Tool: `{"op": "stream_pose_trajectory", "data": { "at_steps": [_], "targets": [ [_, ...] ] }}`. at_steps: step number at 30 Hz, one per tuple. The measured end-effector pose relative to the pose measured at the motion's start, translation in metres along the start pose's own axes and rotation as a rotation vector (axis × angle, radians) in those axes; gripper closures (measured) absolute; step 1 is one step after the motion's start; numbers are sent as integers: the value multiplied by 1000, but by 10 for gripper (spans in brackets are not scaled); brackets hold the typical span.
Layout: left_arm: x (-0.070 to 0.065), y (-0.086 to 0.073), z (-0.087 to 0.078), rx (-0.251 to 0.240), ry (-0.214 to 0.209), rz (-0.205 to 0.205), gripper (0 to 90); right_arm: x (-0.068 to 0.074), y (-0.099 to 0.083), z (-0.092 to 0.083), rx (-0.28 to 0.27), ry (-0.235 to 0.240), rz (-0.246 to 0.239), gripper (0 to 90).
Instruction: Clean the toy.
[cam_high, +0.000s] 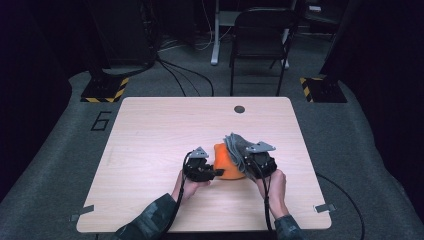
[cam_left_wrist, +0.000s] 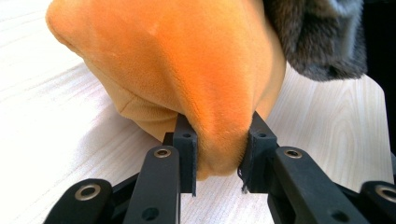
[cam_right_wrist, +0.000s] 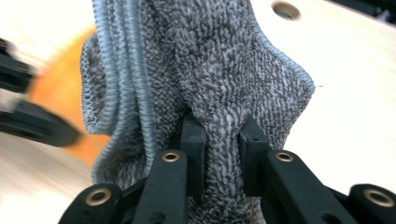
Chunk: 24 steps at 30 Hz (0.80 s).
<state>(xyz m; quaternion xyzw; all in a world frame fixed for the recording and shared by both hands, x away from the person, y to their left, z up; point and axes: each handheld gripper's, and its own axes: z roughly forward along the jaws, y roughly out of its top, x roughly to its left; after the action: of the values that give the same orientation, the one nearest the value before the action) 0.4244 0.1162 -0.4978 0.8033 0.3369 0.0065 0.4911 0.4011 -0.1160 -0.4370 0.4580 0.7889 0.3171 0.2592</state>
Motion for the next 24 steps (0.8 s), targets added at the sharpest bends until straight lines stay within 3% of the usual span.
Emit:
{"op": "stream_pose_trajectory", "data": {
  "at_steps": [4,6,9,15,17,20,22,23,24],
  "targets": [
    [-1,0,1,3,4,11,714,-16,-9,8,44,-13,56,765],
    [-1,0,1,3,3,10,713,-22,-14,14,59,-42,62,765],
    [-1,0,1,5,1,13,711,-27,-18,20,80,-46,74,765],
    [-1,0,0,9,7,28,706,-43,-36,42,198,-64,99,764],
    [-1,0,0,8,4,27,706,-44,-35,41,193,-65,106,765],
    [0,0,0,6,5,22,704,-43,-18,12,87,-61,116,767],
    [0,0,1,5,5,21,703,-36,-6,-9,14,-28,95,766],
    [0,0,1,5,5,21,703,-36,-6,-9,14,-28,95,766],
    [-1,0,1,8,9,33,703,-20,7,-28,-64,15,57,766]
  ]
}}
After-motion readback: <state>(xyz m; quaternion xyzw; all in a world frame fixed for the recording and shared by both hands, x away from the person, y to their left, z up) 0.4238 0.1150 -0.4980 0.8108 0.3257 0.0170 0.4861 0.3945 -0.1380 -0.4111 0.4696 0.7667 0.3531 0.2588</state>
